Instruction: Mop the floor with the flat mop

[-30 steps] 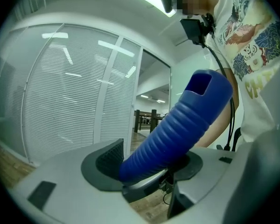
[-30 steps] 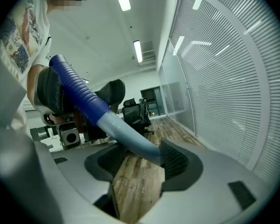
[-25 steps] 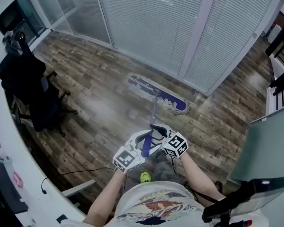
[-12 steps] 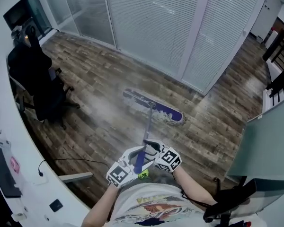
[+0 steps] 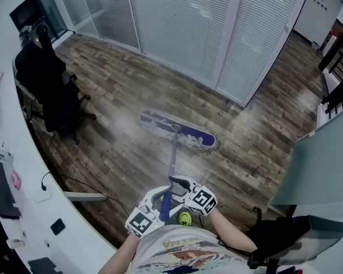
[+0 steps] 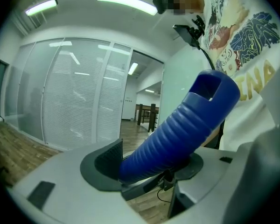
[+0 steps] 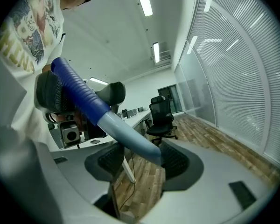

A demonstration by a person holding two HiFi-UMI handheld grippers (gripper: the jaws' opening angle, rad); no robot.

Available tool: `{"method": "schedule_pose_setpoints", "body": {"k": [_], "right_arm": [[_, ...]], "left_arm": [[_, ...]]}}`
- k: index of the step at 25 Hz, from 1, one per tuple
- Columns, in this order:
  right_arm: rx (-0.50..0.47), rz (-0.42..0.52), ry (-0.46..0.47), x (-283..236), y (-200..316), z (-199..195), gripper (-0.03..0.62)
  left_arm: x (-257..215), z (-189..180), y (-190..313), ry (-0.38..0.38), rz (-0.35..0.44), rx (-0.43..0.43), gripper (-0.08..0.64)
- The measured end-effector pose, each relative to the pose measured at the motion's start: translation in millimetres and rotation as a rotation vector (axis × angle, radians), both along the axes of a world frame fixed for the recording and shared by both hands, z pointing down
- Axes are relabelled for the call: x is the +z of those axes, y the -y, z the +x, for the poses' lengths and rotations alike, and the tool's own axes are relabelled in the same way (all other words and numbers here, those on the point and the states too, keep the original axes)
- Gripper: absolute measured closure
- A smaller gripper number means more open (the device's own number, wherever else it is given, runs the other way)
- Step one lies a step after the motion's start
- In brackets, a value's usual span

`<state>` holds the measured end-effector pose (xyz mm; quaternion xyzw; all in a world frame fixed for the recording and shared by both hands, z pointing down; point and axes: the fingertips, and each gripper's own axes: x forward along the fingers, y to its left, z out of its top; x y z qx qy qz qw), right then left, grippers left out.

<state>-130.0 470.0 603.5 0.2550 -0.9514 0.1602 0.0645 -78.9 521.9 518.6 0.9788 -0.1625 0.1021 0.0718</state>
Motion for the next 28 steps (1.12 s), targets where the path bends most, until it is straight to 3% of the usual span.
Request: {"method": "schedule_pose_setpoints", "body": {"k": [7,13,16,22,28], "right_arm": [[-0.045,0.004,-0.004,9,-60,20,0.370],[-0.078,0.018,-0.002,9,-60,32,0.367],[-0.104,0.015,-0.030,15,-53,33,0.367],[-0.088,0.022,-0.011,14,-4,31,0.357],[-0.089,0.016,-0.050,21,75,22,0.357]], "left_arm": [[10,23,-60,0.028,0.013,-0.004,0.316],[9,37,-59,0.006,0.025,-0.019,0.316],[16,40,-53,0.040,0.035,0.017,0.316],[13,36,-3,-0.030,0.060,-0.004,0.311],[22,26,74,-0.012,0.050,0.034,0.310]]}}
